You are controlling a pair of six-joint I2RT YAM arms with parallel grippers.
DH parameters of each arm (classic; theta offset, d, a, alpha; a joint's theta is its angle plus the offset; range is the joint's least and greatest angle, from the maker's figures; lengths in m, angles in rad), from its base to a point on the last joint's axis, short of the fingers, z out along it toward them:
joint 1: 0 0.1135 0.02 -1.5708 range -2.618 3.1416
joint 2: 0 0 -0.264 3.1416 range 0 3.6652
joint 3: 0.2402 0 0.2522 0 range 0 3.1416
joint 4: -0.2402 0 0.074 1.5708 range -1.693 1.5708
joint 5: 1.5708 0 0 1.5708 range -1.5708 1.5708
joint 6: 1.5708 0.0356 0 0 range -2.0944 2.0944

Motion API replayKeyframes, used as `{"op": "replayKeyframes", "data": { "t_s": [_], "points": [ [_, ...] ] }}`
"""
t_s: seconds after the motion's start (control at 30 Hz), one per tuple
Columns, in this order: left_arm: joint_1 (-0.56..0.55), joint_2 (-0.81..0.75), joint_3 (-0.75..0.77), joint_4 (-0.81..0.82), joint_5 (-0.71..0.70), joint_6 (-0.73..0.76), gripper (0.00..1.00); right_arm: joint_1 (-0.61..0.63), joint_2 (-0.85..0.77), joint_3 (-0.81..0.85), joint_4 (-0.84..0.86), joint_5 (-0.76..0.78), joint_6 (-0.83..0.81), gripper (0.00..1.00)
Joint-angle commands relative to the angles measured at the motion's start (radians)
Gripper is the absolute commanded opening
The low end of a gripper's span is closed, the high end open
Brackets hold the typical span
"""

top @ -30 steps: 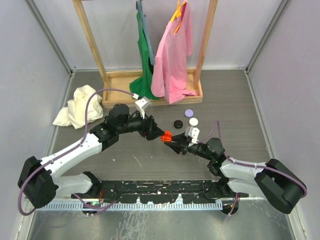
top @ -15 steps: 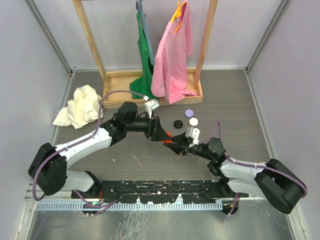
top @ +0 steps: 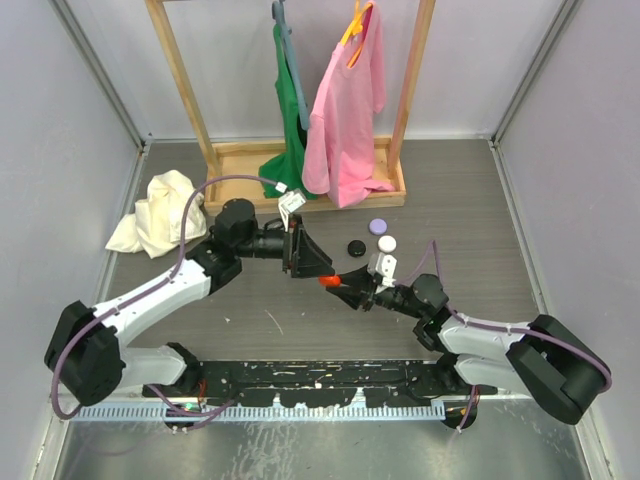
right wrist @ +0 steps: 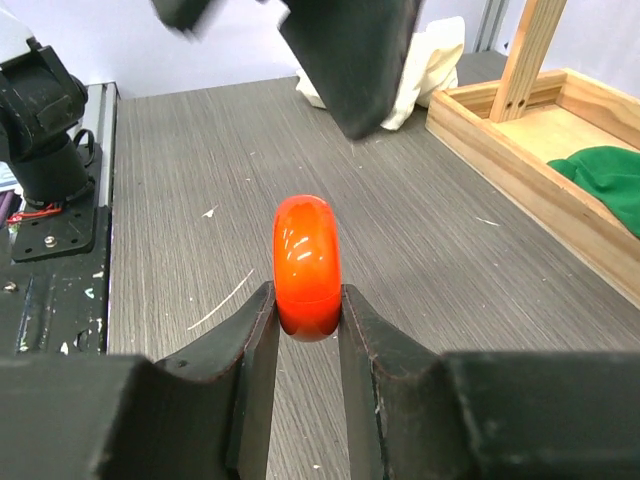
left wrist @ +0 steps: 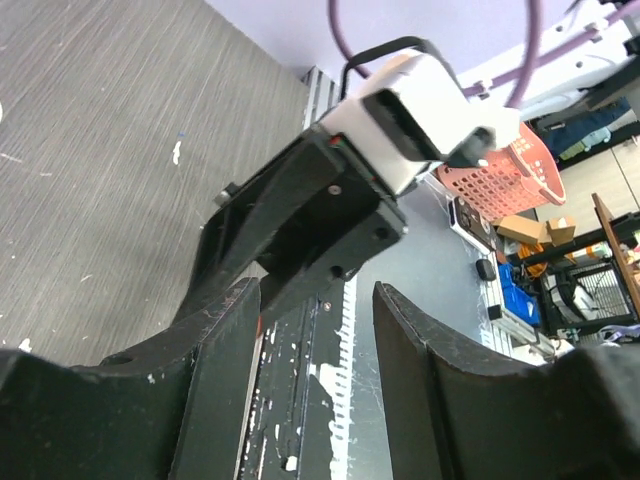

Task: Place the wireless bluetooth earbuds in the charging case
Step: Close the charging case, then place the charging case at the center of the board.

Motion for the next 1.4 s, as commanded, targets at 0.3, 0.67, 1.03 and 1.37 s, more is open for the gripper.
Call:
{"op": "replayKeyframes", "data": {
  "t_s": [0.3,0.67,1.03,1.37],
  "points": [
    [0.028,-0.274,-0.048,-0.381,-0.576,0.213,0.67,-0.009,-0.002,0.138,-0.301,0.248,0.174,0.02],
    [0.03,-0.588,-0.227,-0.644,-1.156,0.143,0.9,-0.123,-0.007,0.16,-0.681,0.55,0.447,0.04],
    [0.03,-0.749,-0.3,-0.735,-1.321,0.029,0.98,-0.273,0.241,0.257,-0.684,0.467,0.571,0.14],
    [0.029,-0.755,-0.161,-0.906,-1.259,-0.058,0.98,-0.36,0.281,0.284,-0.761,0.464,0.62,0.6]
  ]
}}
